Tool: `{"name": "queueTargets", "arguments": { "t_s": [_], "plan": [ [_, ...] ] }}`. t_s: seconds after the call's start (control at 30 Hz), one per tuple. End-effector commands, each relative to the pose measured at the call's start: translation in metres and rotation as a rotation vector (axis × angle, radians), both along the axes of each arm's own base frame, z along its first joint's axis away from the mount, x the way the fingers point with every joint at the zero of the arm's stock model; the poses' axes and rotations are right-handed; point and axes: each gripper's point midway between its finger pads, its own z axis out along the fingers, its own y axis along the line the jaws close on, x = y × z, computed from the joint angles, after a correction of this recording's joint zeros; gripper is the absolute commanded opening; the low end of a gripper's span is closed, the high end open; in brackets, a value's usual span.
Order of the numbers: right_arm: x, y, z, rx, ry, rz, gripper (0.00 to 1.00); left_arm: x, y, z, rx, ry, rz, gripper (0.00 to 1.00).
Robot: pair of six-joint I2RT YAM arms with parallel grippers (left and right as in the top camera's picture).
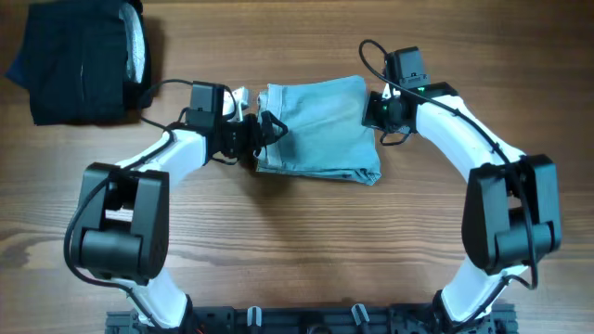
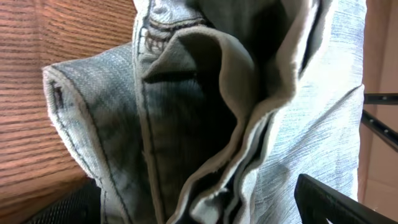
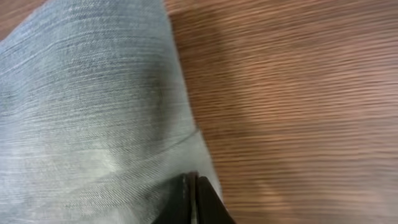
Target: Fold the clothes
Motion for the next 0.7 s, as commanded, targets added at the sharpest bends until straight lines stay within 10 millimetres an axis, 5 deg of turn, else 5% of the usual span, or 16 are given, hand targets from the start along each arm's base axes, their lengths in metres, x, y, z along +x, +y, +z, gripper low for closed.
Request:
{"name": "queueTargets", "arguments": {
  "t_s": [0.0,0.3,0.37,0.5,0.57,0.67],
  "plan": [
    [-0.004,0.02,-0.011,0.093,0.039,0.033,0.05,-0.023,0.004,-0.045,0.062,0.121,0.007,1.0],
    [-0.005,0.074,-0.005,0.151,-0.022,0.155,0.04,-0.021,-0.017,-0.041,0.045,0.089,-0.017,0.97],
    [-0.005,0.075,-0.005,0.151,-0.022,0.157,0.04,-0.023,-0.016,-0.041,0.046,0.096,-0.017,0.83],
    [-0.006,0.075,-0.006,0.15,-0.019,0.157,0.04,-0.023,-0.016,-0.041,0.046,0.097,-0.016,0.37],
    [-0.006,0.074,-0.006,0.15,-0.017,0.157,0.04,-0.022,-0.016,-0.041,0.042,0.1,-0.007,0.06],
    [-0.01,0.072,-0.007,0.144,0.003,0.154,0.04,-0.017,-0.017,-0.039,0.024,0.105,0.025,0.04]
  ]
}}
